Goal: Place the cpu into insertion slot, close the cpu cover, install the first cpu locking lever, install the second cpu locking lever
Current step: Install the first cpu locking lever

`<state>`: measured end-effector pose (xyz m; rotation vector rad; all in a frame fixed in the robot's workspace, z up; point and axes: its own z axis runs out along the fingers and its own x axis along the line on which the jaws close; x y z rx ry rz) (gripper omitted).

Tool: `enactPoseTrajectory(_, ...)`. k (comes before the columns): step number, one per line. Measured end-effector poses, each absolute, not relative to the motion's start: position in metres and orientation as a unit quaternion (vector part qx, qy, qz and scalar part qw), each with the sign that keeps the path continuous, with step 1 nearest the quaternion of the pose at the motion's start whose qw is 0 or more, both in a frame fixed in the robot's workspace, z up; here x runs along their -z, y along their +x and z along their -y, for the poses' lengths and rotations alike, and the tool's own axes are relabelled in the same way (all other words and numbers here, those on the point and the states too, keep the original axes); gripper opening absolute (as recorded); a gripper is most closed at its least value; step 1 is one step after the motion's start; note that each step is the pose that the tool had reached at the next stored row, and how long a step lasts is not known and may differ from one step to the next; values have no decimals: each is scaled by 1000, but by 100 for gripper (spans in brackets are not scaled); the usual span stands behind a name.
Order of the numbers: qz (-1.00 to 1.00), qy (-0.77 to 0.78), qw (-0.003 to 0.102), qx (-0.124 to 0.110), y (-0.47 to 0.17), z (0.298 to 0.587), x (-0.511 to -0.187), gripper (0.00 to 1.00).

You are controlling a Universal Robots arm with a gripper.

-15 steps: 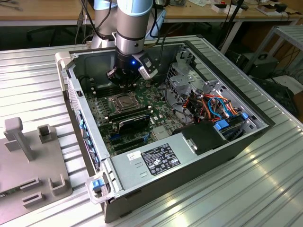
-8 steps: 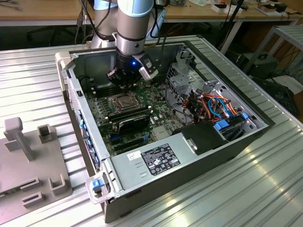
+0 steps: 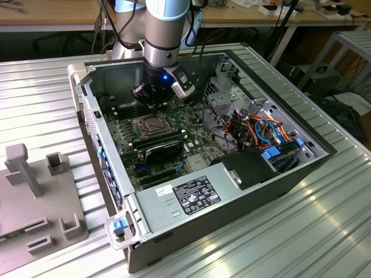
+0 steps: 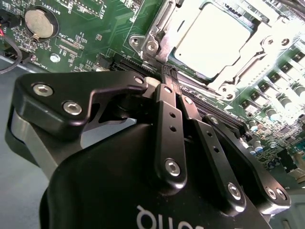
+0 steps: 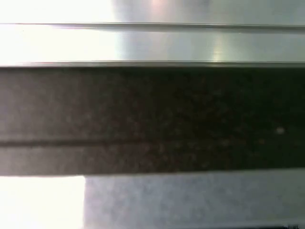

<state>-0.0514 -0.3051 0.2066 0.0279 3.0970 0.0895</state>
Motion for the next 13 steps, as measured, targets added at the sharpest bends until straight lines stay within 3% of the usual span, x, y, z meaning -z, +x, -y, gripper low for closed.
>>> enactPoseTrajectory(13,-999,2,21,-30,-51,295,-207,11)
